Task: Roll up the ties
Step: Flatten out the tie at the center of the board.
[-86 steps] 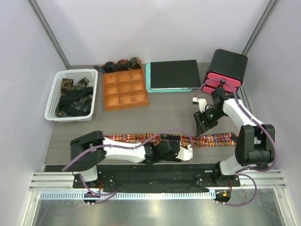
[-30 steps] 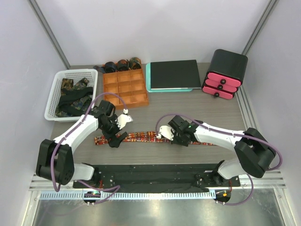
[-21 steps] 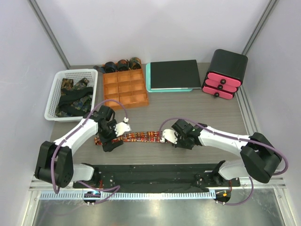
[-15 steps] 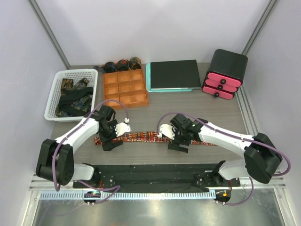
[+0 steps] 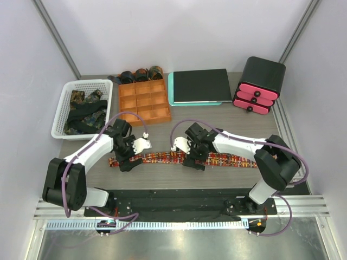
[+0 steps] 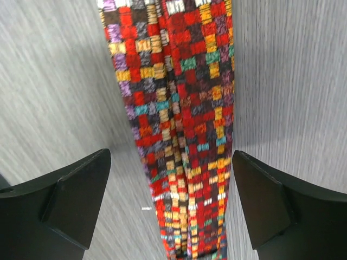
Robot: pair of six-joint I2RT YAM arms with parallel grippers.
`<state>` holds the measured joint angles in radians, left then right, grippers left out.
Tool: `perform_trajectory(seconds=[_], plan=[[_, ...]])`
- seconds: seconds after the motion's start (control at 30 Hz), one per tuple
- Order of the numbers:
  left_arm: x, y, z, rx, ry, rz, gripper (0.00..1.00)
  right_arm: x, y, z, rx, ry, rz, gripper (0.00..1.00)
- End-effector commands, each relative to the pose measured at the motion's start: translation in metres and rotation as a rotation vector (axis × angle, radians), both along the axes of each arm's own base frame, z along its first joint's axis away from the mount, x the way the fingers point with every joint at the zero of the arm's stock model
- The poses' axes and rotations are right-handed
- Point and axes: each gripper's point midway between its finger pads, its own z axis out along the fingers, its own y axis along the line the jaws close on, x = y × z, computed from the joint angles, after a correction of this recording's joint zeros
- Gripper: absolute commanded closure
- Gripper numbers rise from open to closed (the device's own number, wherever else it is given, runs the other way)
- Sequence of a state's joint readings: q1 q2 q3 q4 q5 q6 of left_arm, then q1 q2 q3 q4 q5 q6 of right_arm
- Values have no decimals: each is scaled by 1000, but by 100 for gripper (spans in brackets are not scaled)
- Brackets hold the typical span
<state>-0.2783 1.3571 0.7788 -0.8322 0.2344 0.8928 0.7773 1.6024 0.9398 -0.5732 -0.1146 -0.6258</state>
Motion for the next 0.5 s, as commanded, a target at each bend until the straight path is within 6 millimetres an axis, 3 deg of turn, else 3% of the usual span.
perform_trajectory(seconds=[0.0,0.1,0.33,0.47], plan=[[10,-1,6,-57,-9,46,2,14,22,8,88,-22,8,0],[9,0,6,-73,1,63,2,6,23,2,95,19,17,1],[6,-1,2,-89,30,91,4,-5,20,-9,90,97,37,33],[7,0,1,-96,32,108,5,0,15,-10,68,70,29,44]])
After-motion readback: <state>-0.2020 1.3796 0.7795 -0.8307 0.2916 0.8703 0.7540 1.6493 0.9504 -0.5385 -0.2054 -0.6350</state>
